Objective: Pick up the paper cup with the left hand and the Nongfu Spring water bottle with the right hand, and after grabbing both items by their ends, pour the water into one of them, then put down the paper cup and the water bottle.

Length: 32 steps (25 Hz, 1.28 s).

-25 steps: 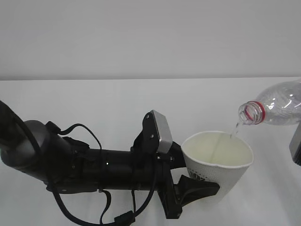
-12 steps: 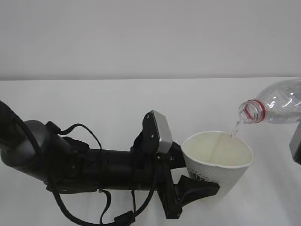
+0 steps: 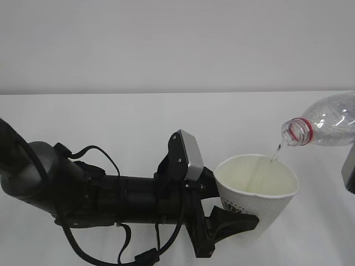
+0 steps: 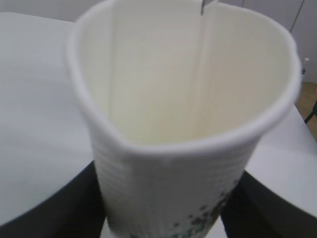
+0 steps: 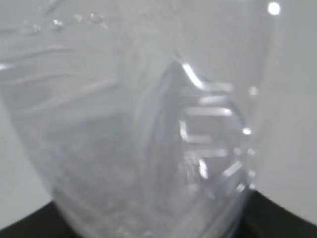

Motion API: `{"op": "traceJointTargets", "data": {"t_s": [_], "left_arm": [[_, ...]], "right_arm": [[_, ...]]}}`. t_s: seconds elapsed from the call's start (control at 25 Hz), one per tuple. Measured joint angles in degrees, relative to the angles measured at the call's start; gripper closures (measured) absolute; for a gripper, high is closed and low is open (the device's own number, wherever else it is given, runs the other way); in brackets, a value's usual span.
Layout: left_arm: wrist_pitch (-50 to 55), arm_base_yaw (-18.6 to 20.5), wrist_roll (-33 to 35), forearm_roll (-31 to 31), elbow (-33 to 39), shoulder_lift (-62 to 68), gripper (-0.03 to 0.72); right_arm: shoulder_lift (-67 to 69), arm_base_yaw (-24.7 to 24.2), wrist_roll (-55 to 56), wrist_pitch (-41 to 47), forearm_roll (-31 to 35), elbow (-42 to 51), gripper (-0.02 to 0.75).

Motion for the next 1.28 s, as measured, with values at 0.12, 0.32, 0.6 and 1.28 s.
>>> {"op": "traceJointTargets", "data": {"t_s": [0.12,0.32,0.6,1.28], "left_arm": [[0.00,0.00,0.00,0.00,0.00,0.00,0.209],[0.00,0.00,0.00,0.00,0.00,0.00,0.209],[0.00,0.00,0.00,0.00,0.00,0.00,0.209],[0.03,0.00,0.00,0.00,0.00,0.00,0.209]], "right_arm": [[0.00,0.00,0.00,0.00,0.00,0.00,0.349],[0.00,0.00,0.00,0.00,0.00,0.00,0.349],[0.00,0.00,0.00,-0.07,0.00,0.00,0.349],[0.00,0.00,-0.23,-0.34,0.00,0.00,0.349]]}}
